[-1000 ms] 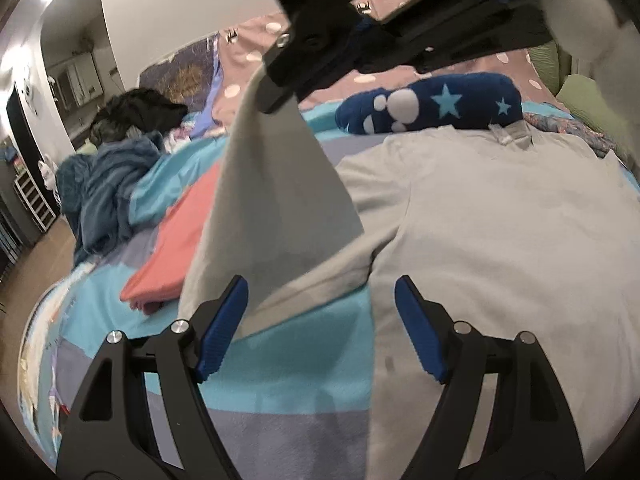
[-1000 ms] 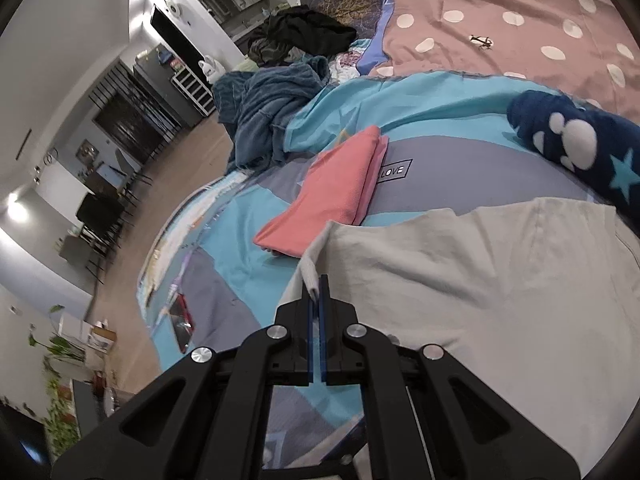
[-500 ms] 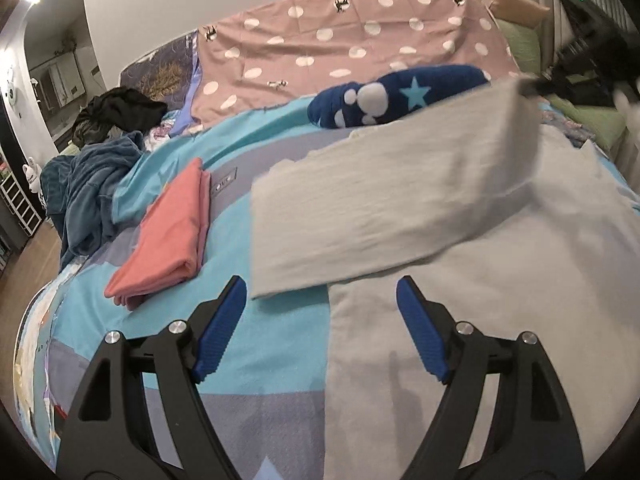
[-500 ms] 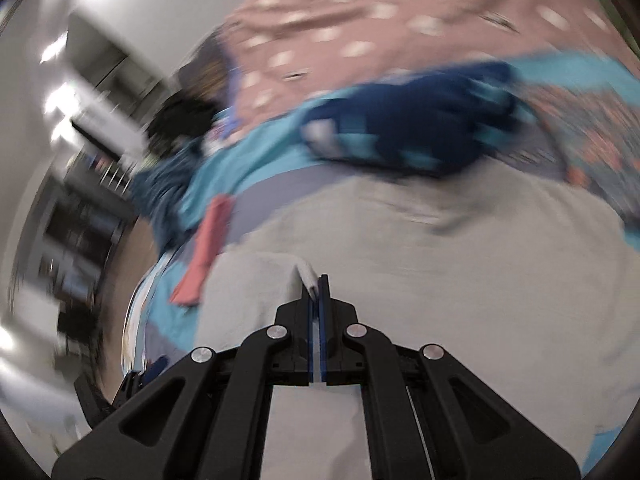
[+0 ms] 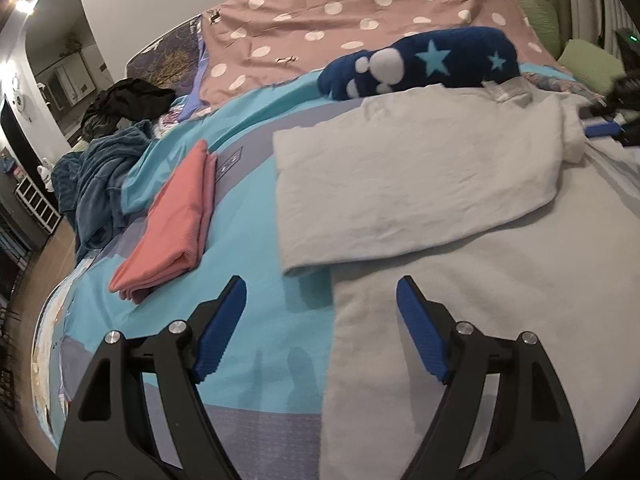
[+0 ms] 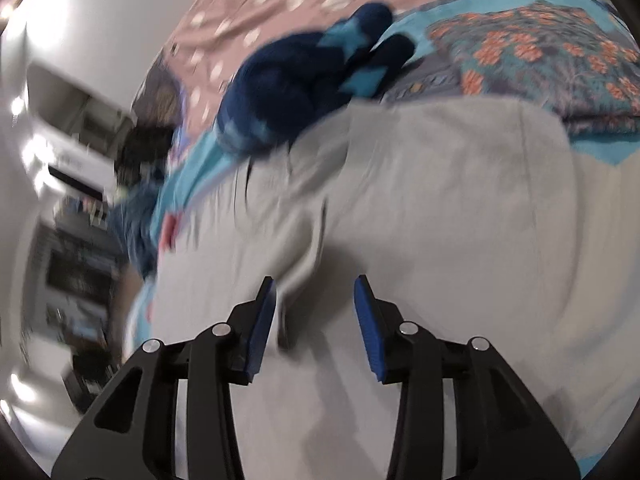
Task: Fold small clothes
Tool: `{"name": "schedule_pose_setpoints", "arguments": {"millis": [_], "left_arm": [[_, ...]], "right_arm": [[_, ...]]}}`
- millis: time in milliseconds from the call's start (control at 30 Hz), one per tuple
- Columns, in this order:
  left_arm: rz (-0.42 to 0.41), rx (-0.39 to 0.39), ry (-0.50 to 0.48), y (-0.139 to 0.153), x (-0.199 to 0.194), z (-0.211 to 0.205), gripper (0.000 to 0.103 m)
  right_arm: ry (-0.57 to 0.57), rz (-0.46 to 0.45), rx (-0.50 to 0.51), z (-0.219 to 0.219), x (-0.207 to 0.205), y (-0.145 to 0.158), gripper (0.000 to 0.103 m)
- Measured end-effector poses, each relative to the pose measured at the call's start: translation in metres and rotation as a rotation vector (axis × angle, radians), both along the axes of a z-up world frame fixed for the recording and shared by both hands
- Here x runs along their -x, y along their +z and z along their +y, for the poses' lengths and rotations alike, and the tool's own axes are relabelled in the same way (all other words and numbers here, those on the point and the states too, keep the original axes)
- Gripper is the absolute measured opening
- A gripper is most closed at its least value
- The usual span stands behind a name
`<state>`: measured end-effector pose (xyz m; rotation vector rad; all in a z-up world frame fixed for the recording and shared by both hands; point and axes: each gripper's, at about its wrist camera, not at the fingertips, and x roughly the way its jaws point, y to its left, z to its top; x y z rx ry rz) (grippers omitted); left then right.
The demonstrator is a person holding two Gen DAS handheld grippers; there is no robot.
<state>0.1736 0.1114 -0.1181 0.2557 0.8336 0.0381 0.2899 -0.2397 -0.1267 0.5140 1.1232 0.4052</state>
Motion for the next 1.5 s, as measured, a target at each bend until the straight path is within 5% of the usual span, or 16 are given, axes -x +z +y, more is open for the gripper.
{"name": "schedule_pose_setpoints", "arguments": {"millis": [200,233,267,400,533,700,833,1000,1200,1300,1433,1500], "left_arm": [[0.002,0.014,0.048,-0.004,-0.006,0.005,0.079],[0.004,0.011,0.057,-0.004,-0.006,0.005,0.079],[0.007,0.014,0.066,-0.005,-0.006,0.008,0.079],[0.003,0.019,0.085,-0.004,-0.003,0.020,0.080],[0.002,0.033,0.106,-0.005,-0.003,0.029,0.080],[0.016,0.053,0.122,-0.011,-0.006,0.033,0.081],[0.010,0.064,0.123,-0.010,-0.005,0.035,0.082],[0.012,0.100,0.123,-0.008,-0.007,0.040,0.082],[0.031,0.111,0.088,-0.012,-0.017,0.033,0.082],[0.045,0.137,0.095,-0.016,-0.021,0.036,0.082],[0.048,0.190,0.104,-0.019,-0.021,0.044,0.084],[0.050,0.210,0.108,-0.020,-0.021,0.047,0.084]], "right_arm": [[0.034,-0.045,0.014,0.032,-0.005,-0.007,0.040],[0.061,-0.047,0.009,0.039,-0.006,-0.006,0.005],[0.077,-0.041,0.012,0.043,-0.008,-0.004,0.002],[0.046,-0.121,0.051,0.027,0.016,0.032,0.002],[-0.023,-0.106,0.034,-0.027,0.040,0.054,0.002],[-0.060,0.020,0.033,-0.073,0.045,0.027,0.002],[-0.090,0.130,0.157,-0.079,0.049,-0.003,0.014],[-0.111,0.130,-0.012,-0.086,0.046,-0.002,0.042],[-0.140,0.210,-0.241,-0.084,0.014,-0.026,0.053],[-0.178,0.188,-0.332,-0.090,0.005,-0.029,0.053],[-0.191,0.007,-0.393,-0.090,0.008,-0.005,0.023],[-0.185,-0.104,-0.402,-0.091,0.019,0.009,0.019]]}}
